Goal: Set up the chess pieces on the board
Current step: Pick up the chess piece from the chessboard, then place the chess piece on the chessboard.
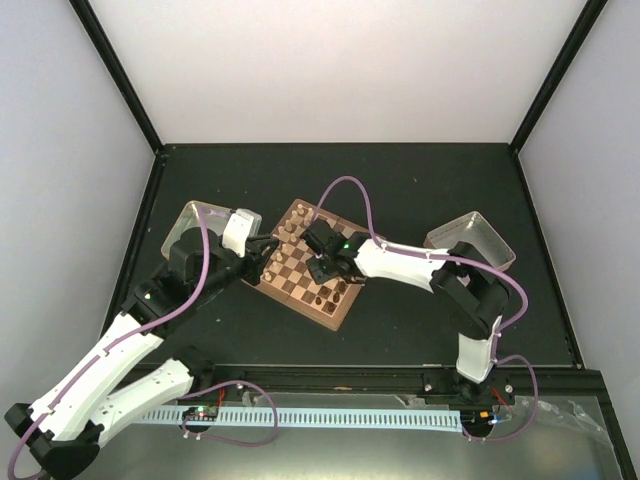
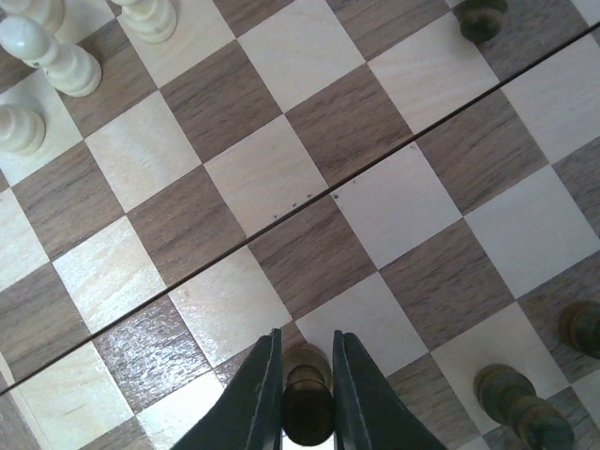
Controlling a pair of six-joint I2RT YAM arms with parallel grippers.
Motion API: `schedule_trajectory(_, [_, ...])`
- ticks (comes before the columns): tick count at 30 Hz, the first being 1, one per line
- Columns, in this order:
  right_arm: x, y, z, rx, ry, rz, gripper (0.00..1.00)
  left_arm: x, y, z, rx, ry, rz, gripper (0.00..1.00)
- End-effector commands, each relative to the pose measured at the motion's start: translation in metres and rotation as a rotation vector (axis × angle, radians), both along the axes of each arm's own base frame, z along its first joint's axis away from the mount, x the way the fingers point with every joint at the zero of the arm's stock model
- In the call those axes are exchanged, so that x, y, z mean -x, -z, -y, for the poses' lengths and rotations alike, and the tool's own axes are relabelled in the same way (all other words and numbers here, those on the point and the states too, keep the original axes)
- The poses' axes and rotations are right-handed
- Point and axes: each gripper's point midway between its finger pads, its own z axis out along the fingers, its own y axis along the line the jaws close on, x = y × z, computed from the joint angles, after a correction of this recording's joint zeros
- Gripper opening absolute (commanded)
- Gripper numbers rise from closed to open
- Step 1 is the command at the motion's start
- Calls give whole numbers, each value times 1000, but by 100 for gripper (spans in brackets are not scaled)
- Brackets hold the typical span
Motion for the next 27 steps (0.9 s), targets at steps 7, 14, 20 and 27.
schedule_trajectory(7, [-14, -57, 8, -88, 70, 153, 5, -1, -3, -1, -1, 1, 15, 10])
schedule_trajectory(14, [-43, -108, 77, -167, 289, 300, 6, -2, -1, 1, -4, 4, 6, 10])
schedule_trajectory(20, [-64, -77, 138, -113, 439, 235, 7, -3, -1, 2, -4, 9, 5, 10])
schedule_trajectory(27, [-80, -43, 137, -84, 432, 140, 8, -3, 0, 2, -8, 11, 0, 10])
